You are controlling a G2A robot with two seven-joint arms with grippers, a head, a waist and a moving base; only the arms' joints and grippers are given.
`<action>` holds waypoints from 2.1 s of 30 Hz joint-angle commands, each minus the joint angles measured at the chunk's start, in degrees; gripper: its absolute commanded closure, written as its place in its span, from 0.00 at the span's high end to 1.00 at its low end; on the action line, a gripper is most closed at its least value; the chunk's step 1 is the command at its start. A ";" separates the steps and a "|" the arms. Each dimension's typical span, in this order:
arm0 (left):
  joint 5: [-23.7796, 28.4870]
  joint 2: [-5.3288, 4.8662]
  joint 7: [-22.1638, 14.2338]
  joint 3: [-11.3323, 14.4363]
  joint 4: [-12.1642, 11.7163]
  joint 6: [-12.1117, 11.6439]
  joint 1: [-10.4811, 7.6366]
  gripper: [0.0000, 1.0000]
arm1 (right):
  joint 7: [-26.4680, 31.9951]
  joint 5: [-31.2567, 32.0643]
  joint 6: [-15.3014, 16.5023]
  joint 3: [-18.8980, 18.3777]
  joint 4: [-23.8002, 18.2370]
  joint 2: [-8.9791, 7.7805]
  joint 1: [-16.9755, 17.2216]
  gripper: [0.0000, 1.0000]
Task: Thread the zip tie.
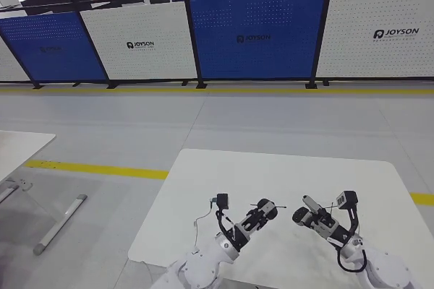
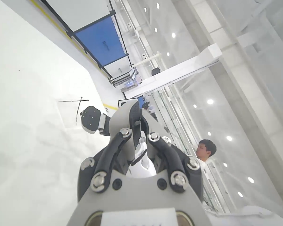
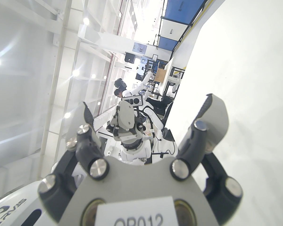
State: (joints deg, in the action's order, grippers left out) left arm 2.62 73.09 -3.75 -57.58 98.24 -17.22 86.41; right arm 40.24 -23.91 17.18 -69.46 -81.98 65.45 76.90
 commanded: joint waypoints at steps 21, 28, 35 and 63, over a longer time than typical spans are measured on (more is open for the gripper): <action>-3.31 0.68 2.83 0.99 4.02 -1.88 -1.53 0.00 | 0.00 0.00 0.00 0.00 0.00 0.00 0.00 1.00; -6.47 1.57 5.83 2.99 -6.68 -1.13 -5.80 0.00 | 0.00 0.00 0.00 0.00 0.00 0.00 0.00 1.00; -6.87 2.21 7.14 4.69 -11.86 -1.14 -7.17 0.00 | 0.00 0.00 0.00 0.00 0.00 0.00 0.00 1.00; -6.87 2.21 7.14 4.69 -11.86 -1.14 -7.17 0.00 | 3.36 23.74 -14.96 -10.20 -6.31 -3.30 -2.61 1.00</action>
State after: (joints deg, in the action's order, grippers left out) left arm -4.25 75.30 3.39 -52.90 86.39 -18.36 79.25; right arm 43.58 -0.09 2.07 -79.64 -88.27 62.15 74.21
